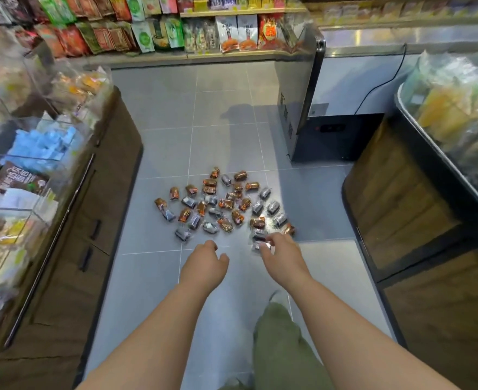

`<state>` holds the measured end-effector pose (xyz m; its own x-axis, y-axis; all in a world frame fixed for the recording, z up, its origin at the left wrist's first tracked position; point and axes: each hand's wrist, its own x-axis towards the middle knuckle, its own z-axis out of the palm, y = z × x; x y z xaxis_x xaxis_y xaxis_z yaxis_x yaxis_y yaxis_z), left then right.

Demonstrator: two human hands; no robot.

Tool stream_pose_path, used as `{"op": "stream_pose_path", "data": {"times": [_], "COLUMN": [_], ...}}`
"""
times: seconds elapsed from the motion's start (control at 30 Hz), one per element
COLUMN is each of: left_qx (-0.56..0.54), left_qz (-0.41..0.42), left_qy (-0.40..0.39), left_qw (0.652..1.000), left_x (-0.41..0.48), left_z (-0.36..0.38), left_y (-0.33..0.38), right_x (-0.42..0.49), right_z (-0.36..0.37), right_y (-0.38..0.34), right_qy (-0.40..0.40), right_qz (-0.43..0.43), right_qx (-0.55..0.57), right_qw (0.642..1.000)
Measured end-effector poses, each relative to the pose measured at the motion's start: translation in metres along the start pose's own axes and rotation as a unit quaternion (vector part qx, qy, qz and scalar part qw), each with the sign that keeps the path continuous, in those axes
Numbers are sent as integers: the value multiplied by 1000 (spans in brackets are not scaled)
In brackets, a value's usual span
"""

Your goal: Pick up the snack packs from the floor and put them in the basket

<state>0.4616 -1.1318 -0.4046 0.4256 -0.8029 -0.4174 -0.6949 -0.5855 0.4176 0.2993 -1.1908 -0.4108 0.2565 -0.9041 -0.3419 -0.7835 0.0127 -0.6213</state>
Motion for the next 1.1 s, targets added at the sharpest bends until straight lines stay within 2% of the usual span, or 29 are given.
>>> {"op": "stream_pose_path", "data": {"times": [0.33,0.6,0.9,1.1], "left_qx": [-27,-86,-78,-119], "left_qz": [-110,-167,-160,-201], "left_qy": [-31,-26,-81,-120], "left_qw": [993,982,981,965], "left_x": [168,259,362,437], "left_z": [-42,-82,-128,-148], "left_y": [32,38,-15,-63], "right_x": [199,300,378,423], "right_z": [-24,-20,31,69], "right_y": [-49,-107,-170,-200], "right_qy": [-61,-109,-123,-100], "right_qz": [-18,-34,14,85], "right_qx": [-53,-82,-93,-77], "right_qw": [997,990,988,988]}}
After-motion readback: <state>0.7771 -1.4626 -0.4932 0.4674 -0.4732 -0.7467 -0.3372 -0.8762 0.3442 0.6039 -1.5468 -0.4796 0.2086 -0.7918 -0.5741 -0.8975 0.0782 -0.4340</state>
